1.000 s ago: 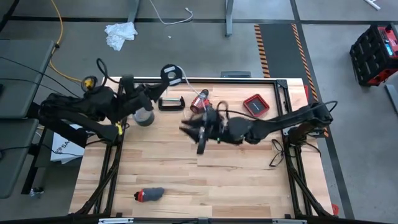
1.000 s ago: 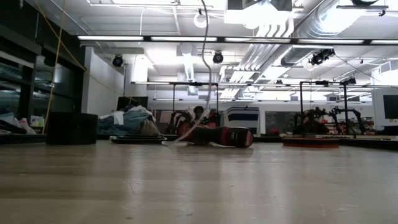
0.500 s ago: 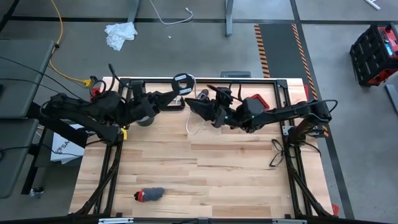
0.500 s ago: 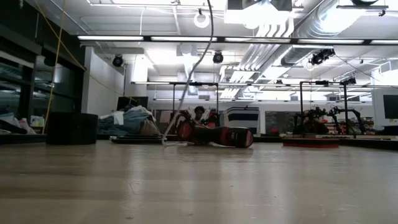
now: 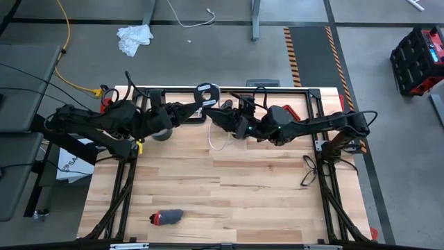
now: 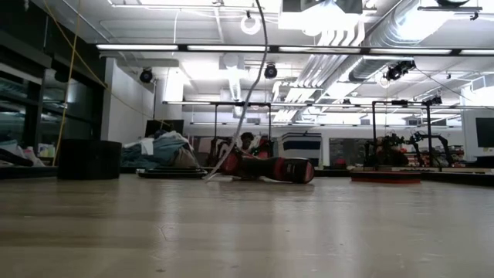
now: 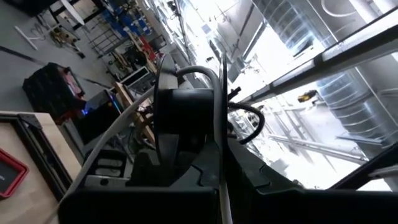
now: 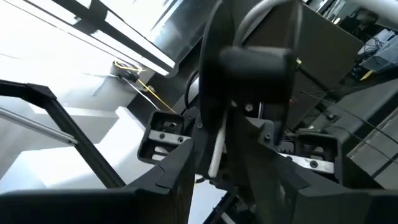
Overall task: Coil cords
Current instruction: Coil the white cable wire into the black spool
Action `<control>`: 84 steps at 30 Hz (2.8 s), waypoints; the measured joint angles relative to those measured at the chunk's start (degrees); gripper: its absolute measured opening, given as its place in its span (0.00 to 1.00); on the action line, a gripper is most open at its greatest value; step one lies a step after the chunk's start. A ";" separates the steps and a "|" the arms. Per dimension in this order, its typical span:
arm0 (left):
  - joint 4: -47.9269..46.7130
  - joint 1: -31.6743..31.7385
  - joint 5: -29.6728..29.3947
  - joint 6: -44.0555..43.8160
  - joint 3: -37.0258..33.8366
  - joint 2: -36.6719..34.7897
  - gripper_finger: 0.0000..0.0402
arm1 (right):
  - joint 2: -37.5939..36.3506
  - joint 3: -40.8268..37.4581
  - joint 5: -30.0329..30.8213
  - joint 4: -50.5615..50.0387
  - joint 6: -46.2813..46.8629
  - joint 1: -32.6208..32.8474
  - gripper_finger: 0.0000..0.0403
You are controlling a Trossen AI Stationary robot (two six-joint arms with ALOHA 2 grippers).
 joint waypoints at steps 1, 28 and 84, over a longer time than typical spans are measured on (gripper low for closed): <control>0.00 0.01 -0.01 0.00 0.00 0.14 0.00 | 0.00 0.00 0.00 0.00 0.42 -0.01 0.33; 0.60 2.99 7.29 -3.63 0.00 1.75 0.00 | 0.00 -0.04 1.55 0.83 -2.23 -0.35 0.22; 1.91 2.79 6.46 2.22 0.00 1.59 0.17 | 0.02 -0.02 3.28 1.42 -7.22 -0.98 0.00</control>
